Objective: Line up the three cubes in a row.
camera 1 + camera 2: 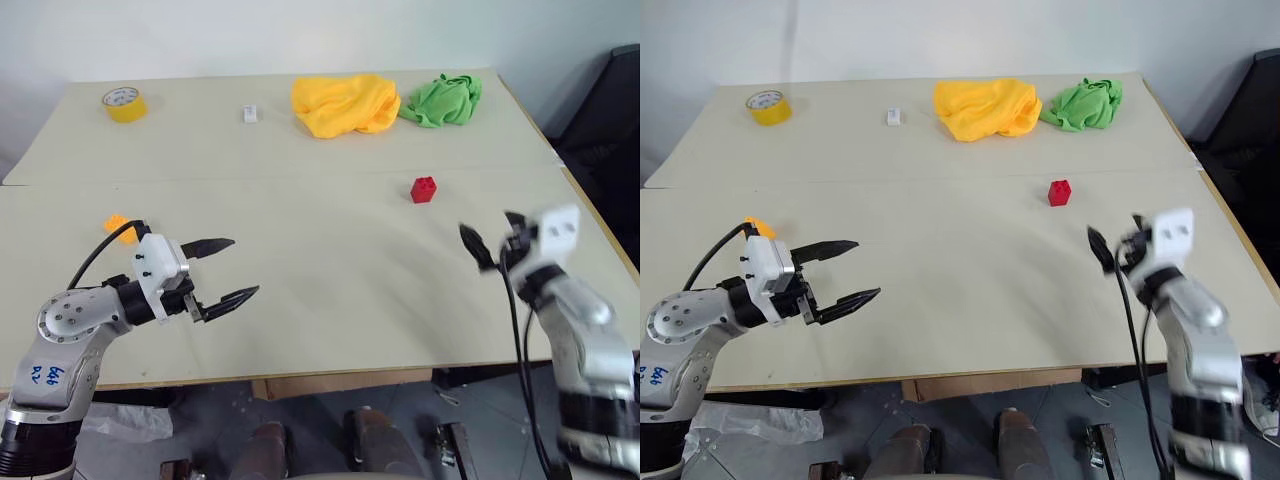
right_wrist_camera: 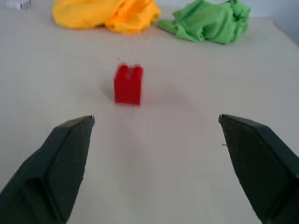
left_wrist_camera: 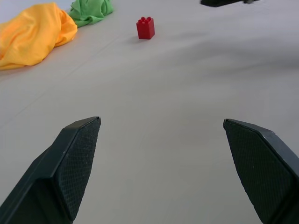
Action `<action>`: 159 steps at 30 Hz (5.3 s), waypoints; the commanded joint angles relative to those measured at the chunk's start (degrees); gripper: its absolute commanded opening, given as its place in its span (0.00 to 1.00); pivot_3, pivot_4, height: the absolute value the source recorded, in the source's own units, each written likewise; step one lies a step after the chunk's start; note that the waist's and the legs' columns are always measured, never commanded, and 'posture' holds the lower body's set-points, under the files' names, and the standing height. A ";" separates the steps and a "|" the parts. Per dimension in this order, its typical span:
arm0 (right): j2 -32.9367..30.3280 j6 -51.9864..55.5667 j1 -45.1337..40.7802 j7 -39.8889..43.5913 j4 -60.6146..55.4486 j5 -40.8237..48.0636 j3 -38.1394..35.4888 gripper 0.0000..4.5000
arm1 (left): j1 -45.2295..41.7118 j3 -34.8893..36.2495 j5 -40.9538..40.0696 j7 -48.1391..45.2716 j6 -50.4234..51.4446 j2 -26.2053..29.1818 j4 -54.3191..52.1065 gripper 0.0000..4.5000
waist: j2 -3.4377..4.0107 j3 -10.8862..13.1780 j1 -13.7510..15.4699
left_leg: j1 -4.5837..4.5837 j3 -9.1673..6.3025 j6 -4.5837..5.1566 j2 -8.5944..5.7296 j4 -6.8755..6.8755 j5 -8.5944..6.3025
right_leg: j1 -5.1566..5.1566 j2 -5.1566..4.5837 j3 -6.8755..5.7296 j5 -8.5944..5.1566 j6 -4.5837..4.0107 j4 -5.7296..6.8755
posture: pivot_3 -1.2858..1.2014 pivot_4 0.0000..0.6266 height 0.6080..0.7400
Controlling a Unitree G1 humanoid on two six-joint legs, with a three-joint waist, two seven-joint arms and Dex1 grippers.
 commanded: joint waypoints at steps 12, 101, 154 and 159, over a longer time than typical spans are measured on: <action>2.66 -4.32 -28.45 -2.44 44.14 -10.85 7.51 1.00 | -0.92 -1.84 3.08 0.94 -0.90 -1.52 -0.79 0.99 | 0.00 0.00 0.65 | -0.21 0.07 0.09 -0.08 -0.23 -0.06 | -0.12 -0.07 -0.05 0.00 0.00 -0.11 | 0.52 0.24 1.00; 0.94 -32.78 9.17 57.08 -5.18 14.19 10.01 0.99 | 33.17 41.34 -1.05 0.31 -14.49 -5.21 26.73 1.00 | -0.17 -0.08 1.58 | 0.03 0.01 0.14 0.02 -0.35 -0.17 | 0.13 -0.15 -0.18 0.00 0.00 -0.63 | 0.52 0.24 1.00; -8.53 -30.60 23.11 48.48 -18.38 14.66 5.04 1.00 | -41.54 -22.84 23.65 -30.86 -27.99 -10.68 61.38 0.33 | -0.28 -0.03 1.93 | -0.22 -0.03 0.11 0.01 0.41 -0.16 | 0.05 0.00 -0.30 0.13 0.02 -0.27 | 0.52 0.24 1.00; -8.38 -30.43 23.06 47.37 -18.58 14.53 5.35 1.00 | -40.61 -22.05 21.98 -35.23 -27.16 -10.57 62.03 0.33 | -0.28 -0.03 2.36 | -0.22 -0.03 0.12 -0.01 0.50 -0.16 | 0.05 -0.03 -0.29 0.14 0.02 -0.17 | 0.52 0.24 1.00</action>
